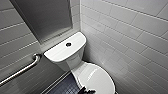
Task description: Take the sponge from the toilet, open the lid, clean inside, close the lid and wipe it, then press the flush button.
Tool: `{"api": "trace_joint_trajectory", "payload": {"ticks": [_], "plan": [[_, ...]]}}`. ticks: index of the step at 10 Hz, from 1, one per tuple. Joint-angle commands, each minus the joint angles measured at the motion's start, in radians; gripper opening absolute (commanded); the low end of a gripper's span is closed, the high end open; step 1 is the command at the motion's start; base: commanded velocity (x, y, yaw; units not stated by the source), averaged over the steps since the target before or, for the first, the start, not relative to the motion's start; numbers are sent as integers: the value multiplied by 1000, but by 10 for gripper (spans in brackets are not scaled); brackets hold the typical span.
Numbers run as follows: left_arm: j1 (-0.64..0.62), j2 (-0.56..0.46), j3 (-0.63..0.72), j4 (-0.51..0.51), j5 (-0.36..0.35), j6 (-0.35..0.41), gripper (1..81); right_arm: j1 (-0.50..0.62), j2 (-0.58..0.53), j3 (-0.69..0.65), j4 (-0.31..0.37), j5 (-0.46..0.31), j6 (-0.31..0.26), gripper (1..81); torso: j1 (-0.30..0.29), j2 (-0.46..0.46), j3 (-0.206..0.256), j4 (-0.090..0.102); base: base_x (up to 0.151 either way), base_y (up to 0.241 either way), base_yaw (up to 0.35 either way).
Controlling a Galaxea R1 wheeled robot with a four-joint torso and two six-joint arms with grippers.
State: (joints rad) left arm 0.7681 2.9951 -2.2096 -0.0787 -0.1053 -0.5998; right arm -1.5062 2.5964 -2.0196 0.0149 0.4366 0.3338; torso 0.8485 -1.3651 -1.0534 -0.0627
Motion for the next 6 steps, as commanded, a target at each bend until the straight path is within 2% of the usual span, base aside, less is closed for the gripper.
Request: {"api": "trace_joint_trajectory", "payload": {"ticks": [1,6], "plan": [[-88,24,47,7,27,3,811,-12,-26,10,-9,-65,2,10,0,0,0,0,0,0,0],[-78,91,-70,14,27,12,811,-18,-29,10,-9,-64,2,10,0,0,0,0,0,0,0]]}}
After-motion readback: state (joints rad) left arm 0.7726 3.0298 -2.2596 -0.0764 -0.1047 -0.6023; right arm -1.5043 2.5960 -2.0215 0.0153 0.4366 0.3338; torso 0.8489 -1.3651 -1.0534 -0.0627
